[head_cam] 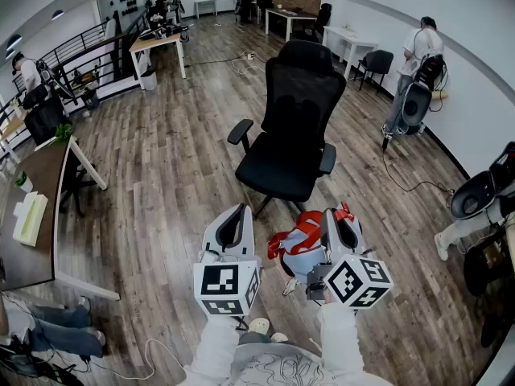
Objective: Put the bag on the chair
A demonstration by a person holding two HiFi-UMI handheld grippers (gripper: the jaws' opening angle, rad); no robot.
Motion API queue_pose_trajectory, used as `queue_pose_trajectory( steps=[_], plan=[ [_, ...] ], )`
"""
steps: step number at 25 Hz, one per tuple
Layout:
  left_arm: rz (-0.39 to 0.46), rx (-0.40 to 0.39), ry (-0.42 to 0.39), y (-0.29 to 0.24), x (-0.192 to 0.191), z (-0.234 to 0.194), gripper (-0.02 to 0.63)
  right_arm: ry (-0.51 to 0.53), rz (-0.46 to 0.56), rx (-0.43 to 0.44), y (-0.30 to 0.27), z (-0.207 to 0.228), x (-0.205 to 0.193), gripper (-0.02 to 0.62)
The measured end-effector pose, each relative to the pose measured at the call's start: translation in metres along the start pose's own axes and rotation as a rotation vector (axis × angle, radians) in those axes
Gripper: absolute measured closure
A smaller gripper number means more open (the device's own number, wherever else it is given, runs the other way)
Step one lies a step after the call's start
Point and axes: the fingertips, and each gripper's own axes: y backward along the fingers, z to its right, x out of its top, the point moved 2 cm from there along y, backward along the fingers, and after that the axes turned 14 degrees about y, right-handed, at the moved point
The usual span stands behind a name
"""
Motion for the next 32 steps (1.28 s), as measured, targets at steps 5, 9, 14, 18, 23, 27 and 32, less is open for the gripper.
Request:
queue_pose_trajectory(
  steps=[5,9,14,18,23,27,32],
  plan=[
    [-0.005,-0.002,0.007,-0.001,0.001,-0.002,0.601,-0.004,-0.009,-0.003,-0.001,-0.002,-0.001,0.54],
    [-0.009,-0.004,0.007,-0.004,-0.002,-0.004,0.601,-0.004,-0.012,-0.005,-0.003,0.0,-0.004,0.54],
    [-0.013,-0.002,0.006,-0.009,-0.004,-0.011,0.6,-0.022,-0.002,-0.01,-0.008,0.003,-0.007,0.538],
    [-0.013,-0.005,0.004,-0.018,0.001,-0.02,0.601,-0.02,-0.005,-0.019,-0.019,0.002,-0.006,0.538],
    [-0.016,-0.019,0.0,-0.033,0.004,-0.034,0.601,-0.011,-0.009,-0.029,-0.034,0.001,-0.01,0.538],
    [-0.02,-0.036,-0.004,-0.04,0.004,-0.039,0.601,-0.02,-0.009,-0.047,-0.041,0.003,-0.013,0.538],
    [-0.046,-0.04,0.011,-0.057,0.002,-0.05,0.601,-0.025,-0.031,-0.05,-0.06,0.001,-0.016,0.538]
  ],
)
